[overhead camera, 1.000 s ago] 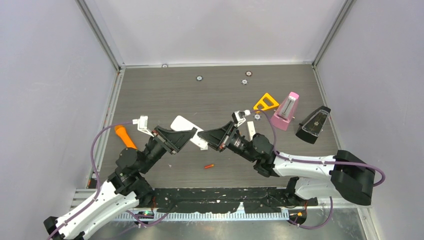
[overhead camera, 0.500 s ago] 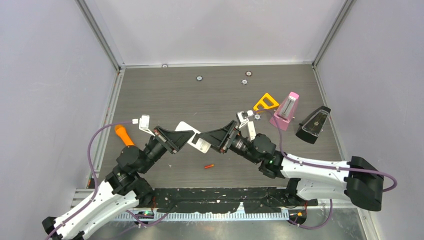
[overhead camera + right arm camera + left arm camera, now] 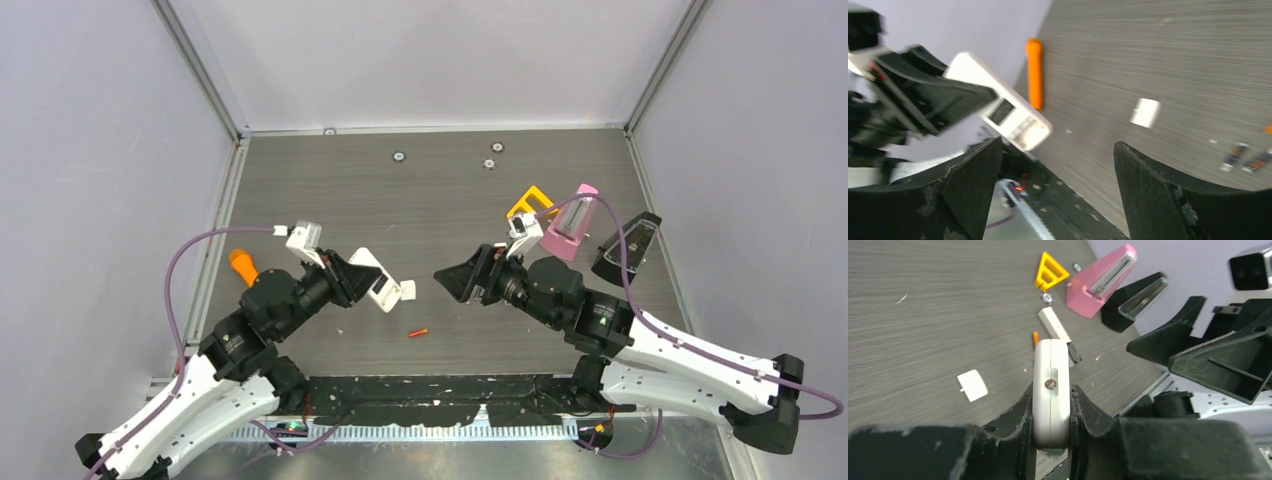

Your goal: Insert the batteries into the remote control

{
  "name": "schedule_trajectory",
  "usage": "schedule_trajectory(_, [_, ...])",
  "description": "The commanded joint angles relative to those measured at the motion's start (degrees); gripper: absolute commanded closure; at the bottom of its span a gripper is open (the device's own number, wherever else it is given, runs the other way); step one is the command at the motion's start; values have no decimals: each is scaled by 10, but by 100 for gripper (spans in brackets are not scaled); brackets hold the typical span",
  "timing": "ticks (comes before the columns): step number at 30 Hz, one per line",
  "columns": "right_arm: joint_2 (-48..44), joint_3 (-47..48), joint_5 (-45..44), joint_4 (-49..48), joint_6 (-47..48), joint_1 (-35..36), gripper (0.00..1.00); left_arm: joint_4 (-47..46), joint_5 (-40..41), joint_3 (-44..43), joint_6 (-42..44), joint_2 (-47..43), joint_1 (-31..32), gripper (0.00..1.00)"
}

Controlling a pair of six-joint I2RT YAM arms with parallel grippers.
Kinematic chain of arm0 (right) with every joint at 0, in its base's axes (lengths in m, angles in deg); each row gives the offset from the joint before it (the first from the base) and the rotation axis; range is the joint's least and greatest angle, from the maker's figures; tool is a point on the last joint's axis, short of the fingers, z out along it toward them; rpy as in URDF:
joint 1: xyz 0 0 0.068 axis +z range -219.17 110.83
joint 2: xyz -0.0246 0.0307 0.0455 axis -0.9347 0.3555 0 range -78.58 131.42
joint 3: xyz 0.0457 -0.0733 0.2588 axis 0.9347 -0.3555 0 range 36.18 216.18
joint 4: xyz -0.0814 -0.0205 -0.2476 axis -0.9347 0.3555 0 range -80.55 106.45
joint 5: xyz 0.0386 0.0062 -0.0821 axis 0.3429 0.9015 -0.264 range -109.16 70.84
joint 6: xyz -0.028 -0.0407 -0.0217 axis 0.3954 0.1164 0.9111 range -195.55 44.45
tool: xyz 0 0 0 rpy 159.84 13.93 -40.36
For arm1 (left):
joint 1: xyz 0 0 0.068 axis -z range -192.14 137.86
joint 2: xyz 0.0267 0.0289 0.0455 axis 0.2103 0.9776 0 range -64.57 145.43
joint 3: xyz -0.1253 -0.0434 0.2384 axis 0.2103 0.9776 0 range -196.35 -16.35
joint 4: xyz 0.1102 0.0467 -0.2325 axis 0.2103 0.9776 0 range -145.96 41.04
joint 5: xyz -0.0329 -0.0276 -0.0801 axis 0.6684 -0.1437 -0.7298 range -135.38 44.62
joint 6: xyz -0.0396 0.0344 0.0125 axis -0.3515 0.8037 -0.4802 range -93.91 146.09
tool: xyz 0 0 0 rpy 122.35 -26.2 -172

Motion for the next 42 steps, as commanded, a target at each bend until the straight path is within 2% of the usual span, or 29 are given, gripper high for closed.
schedule_trajectory(1, [28, 43, -20, 155, 194, -4, 16, 55, -93, -49, 70, 45, -47, 100])
schedule_trajectory(4, [79, 82, 31, 193, 299, -4, 25, 57, -195, -56, 82, 80, -109, 100])
schedule_trajectory(8, [178, 135, 73, 216, 393, -3, 37, 52, -363, -58, 90, 118, -219, 100])
schedule_trajectory(13, [284, 156, 141, 188, 485, 4, 38, 47, -508, -62, 78, 157, -329, 100])
schedule_trajectory(16, [338, 167, 164, 181, 544, 19, 37, 55, -546, -69, 68, 175, -368, 100])
schedule_trajectory(24, [442, 202, 165, 183, 619, 60, 39, 92, -546, -82, 79, 206, -399, 100])
schedule_trajectory(28, [475, 216, 160, 169, 640, 77, 43, 128, -504, -90, 95, 221, -420, 100])
schedule_trajectory(38, [533, 229, 151, 139, 671, 81, 56, 150, -382, -81, 93, 227, -494, 100])
schedule_trajectory(42, [554, 239, 150, 149, 666, 81, 54, 155, -340, -80, 97, 217, -499, 100])
